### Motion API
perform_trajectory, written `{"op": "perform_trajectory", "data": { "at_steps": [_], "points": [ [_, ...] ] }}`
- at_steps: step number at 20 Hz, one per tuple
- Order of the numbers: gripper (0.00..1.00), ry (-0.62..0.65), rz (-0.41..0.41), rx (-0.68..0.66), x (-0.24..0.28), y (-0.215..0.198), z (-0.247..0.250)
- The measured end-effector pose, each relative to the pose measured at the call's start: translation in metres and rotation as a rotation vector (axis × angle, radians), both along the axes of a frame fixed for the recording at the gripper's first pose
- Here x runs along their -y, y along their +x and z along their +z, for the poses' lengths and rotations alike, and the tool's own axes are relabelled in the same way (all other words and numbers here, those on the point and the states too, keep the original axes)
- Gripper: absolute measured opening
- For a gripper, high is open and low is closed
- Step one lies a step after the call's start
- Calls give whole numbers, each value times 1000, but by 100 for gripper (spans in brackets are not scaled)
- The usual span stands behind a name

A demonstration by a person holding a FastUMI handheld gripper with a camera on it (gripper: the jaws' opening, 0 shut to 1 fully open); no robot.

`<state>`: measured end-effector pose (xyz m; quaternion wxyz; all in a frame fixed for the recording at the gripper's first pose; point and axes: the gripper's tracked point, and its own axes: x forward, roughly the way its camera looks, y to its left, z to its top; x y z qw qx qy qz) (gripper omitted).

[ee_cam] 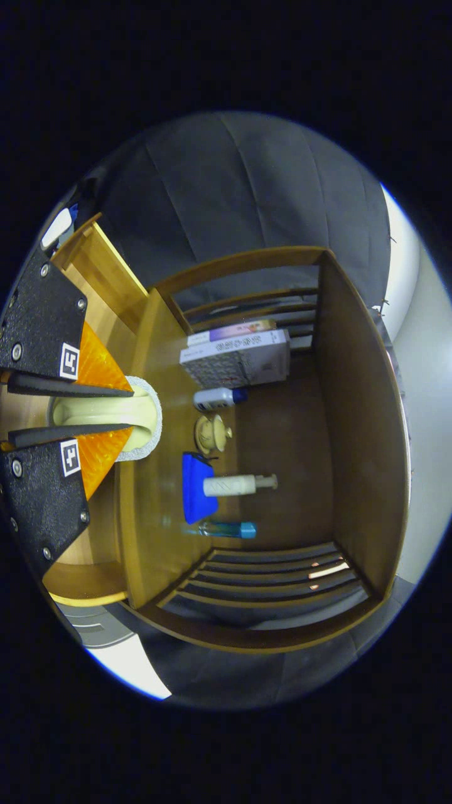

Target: Pull open the drawer, take out the items inside it, and place them on the countertop above the cabinet.

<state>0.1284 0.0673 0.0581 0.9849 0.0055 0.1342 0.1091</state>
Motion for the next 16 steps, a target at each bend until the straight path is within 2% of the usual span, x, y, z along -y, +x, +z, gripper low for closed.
{"op": "perform_trajectory", "data": {
  "at_steps": [4,10,16],
  "points": [
    [21,7,-71,71,7,30,14],
    [21,67,-155,55,11,81,7],
    [21,129,-182,34,1,120,-4]
  ]
}}
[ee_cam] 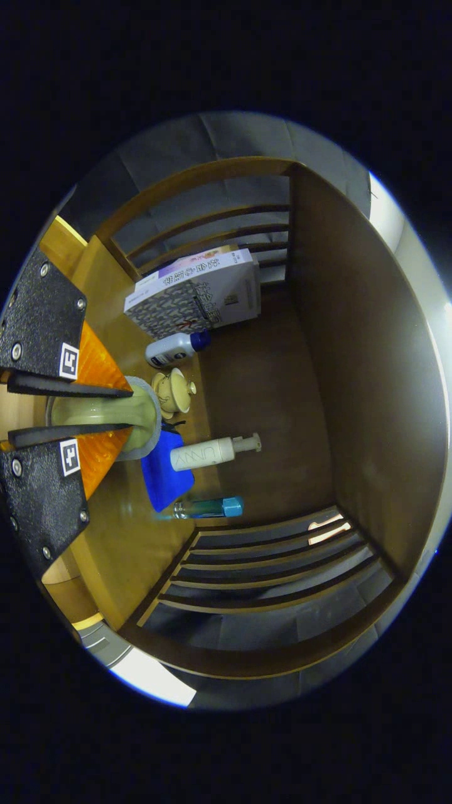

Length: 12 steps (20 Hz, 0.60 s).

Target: Pull open the drawer, take out the items inside it, and place them on the countertop above the cabinet.

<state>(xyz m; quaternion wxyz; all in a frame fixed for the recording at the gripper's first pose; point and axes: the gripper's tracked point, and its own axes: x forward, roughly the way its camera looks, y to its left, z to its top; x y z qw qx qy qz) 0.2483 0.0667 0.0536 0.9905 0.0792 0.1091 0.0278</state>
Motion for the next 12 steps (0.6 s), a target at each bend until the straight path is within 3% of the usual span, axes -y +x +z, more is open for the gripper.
{"op": "perform_trajectory", "data": {
  "at_steps": [8,12],
  "points": [
    [31,-59,-17,-13,-14,26,-10],
    [82,-92,-36,26,-19,22,-2]
  ]
}}
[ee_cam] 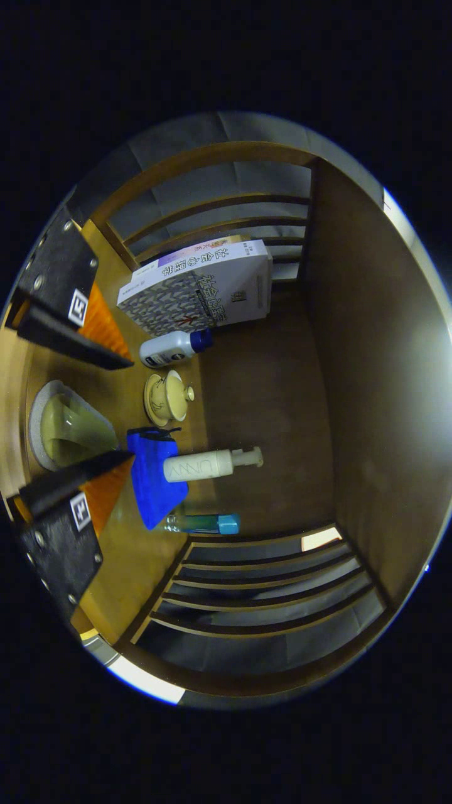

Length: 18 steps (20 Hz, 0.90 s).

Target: Pull open the drawer, take out the items inside it, and place them on the countertop above the cabinet.

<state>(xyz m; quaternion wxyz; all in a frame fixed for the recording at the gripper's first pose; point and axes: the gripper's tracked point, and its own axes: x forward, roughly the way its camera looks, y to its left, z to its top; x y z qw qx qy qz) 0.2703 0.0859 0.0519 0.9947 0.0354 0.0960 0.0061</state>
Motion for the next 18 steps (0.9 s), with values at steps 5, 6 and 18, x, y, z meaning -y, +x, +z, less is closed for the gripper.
{"op": "perform_trajectory", "data": {
  "at_steps": [5,6,18],
  "points": [
    [95,-10,11,75,-9,-32,30],
    [95,-13,12,93,-10,-43,37],
    [95,-103,26,270,-24,-168,76]
  ]
}}
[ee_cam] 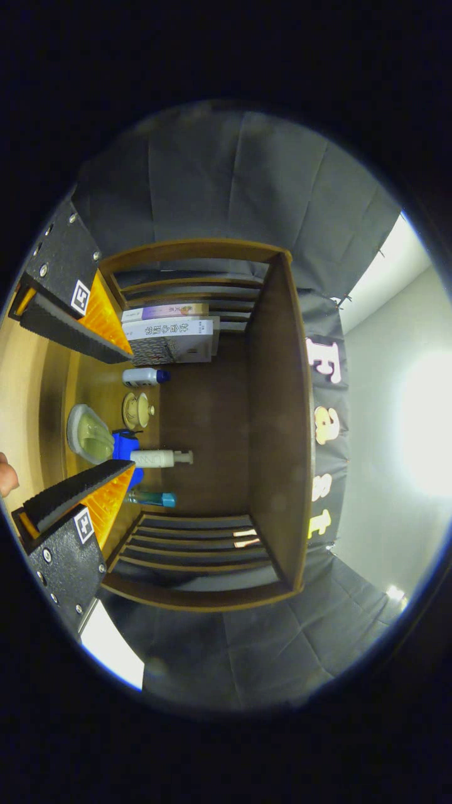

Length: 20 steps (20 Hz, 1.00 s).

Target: Pull open the drawer, take out the items inside it, and place them on the countertop above the cabinet.

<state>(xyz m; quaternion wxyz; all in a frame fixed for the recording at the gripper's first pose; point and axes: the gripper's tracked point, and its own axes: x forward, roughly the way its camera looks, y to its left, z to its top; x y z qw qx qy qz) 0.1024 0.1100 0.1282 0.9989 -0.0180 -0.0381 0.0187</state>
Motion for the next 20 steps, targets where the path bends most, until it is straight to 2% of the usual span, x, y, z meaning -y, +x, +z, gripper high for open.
{"op": "perform_trajectory", "data": {
  "at_steps": [5,8,20],
  "points": [
    [95,43,17,-22,-3,-42,-21],
    [95,20,8,-4,3,-66,-30],
    [95,11,69,-55,-9,-128,-91]
  ]
}}
